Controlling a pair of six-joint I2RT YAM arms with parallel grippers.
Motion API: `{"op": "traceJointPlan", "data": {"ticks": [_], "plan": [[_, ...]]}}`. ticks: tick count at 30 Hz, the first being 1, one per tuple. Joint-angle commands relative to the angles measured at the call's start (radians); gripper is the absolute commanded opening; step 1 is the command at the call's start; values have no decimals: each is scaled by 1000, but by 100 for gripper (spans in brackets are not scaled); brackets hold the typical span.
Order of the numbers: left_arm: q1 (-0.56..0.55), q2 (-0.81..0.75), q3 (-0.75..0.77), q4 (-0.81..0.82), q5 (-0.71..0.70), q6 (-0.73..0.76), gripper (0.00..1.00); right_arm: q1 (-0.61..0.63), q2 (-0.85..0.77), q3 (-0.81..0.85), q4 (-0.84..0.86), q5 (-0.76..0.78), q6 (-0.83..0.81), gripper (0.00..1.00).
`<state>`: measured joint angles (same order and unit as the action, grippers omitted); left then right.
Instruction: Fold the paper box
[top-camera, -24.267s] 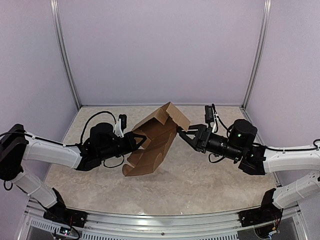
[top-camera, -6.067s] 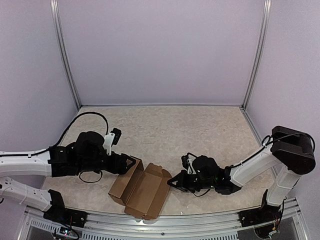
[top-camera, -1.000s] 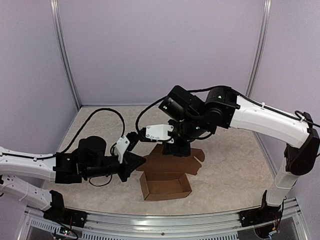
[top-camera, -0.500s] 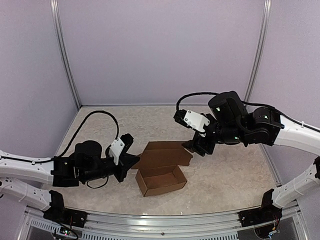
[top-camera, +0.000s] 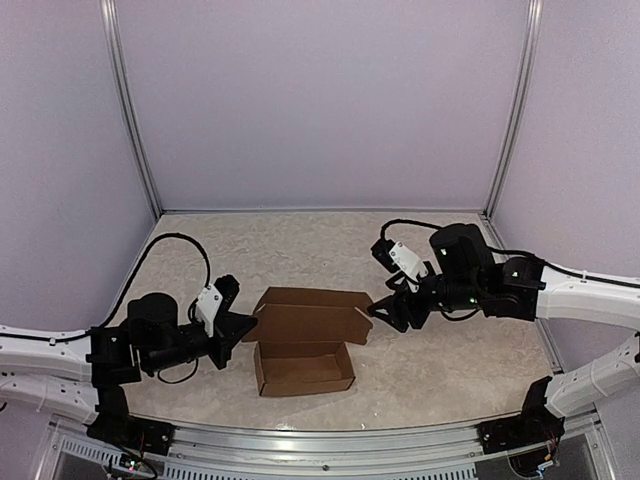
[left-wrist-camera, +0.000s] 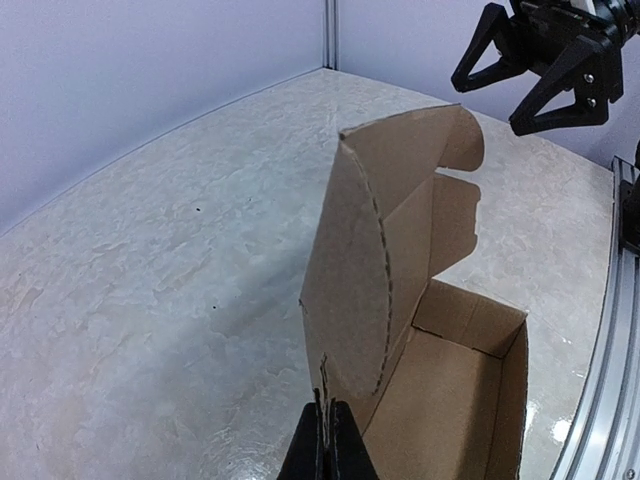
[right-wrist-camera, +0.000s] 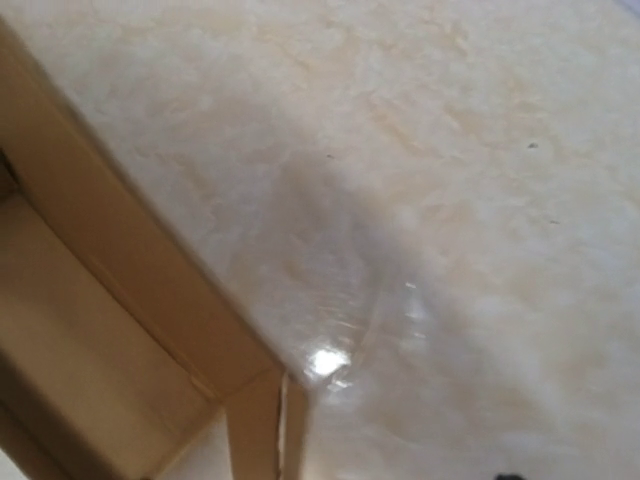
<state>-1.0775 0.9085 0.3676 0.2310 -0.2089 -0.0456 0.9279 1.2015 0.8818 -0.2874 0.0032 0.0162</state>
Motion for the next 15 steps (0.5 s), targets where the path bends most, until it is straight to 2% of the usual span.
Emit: {"op": "traceJointPlan", "data": {"ticks": [1, 8, 15], "plan": [[22, -39, -33, 4, 11, -4, 0, -44, 22, -84, 193, -171, 90, 72], [44, -65, -41, -14, 28, -8, 0, -83, 87, -159, 364, -290, 155, 65], [48, -74, -50, -7, 23, -20, 0, -84, 139, -219, 485, -324, 202, 57]]}}
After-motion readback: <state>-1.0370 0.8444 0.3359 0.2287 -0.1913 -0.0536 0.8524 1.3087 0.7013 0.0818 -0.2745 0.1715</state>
